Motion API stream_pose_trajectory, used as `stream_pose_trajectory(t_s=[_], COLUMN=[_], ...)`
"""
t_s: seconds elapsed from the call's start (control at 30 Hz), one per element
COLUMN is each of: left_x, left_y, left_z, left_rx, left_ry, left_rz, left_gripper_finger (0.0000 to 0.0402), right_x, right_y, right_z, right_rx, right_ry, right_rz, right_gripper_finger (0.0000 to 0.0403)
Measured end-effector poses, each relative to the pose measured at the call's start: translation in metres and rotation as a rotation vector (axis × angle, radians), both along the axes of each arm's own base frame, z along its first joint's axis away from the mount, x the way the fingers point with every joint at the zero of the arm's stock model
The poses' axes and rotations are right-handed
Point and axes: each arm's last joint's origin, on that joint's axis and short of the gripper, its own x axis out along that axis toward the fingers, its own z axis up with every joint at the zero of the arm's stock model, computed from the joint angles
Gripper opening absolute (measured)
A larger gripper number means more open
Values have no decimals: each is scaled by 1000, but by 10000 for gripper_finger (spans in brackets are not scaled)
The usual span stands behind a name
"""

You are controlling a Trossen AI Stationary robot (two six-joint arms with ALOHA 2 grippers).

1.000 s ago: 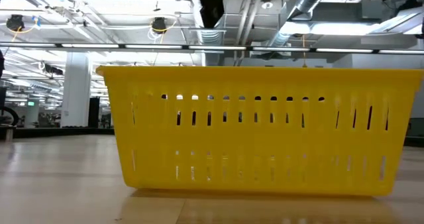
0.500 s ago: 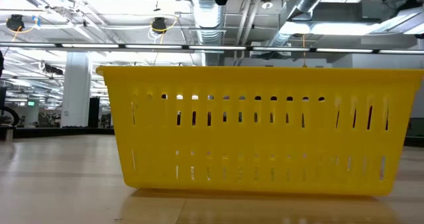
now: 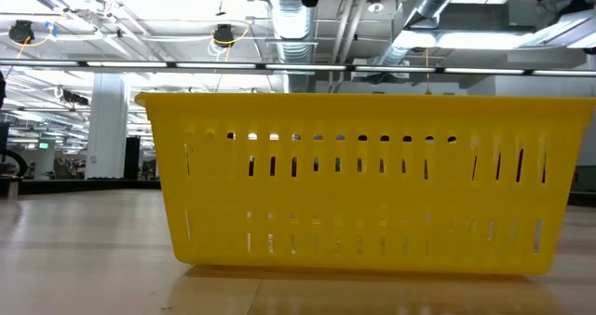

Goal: Pick & Place Office items
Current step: Put the top left red charger adapter into the transparent bin

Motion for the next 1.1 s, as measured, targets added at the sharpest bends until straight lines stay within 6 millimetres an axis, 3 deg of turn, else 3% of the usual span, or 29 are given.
stream_pose_trajectory(t_s=[0.23, 0.67, 0.77, 0.93, 1.1], left_x=[1, 2, 2, 1, 1], left_y=[11, 12, 12, 12, 12], left_z=[-2, 0, 0, 0, 2], left_rx=[3, 2, 2, 9, 14], left_ry=[11, -3, -9, -11, -23], left_rz=[69, 71, 71, 68, 67], left_gripper_finger=[112, 112, 112, 112, 112], right_x=[1, 4, 5, 5, 6], right_y=[-1, -9, -11, -13, -14], right_z=[1, 4, 4, 4, 7], right_rx=[5, -8, -11, -23, -43], right_ry=[-14, -41, -41, -43, -66], right_rz=[-9, -39, -44, -27, -16], right_gripper_finger=[220, 215, 189, 102, 101])
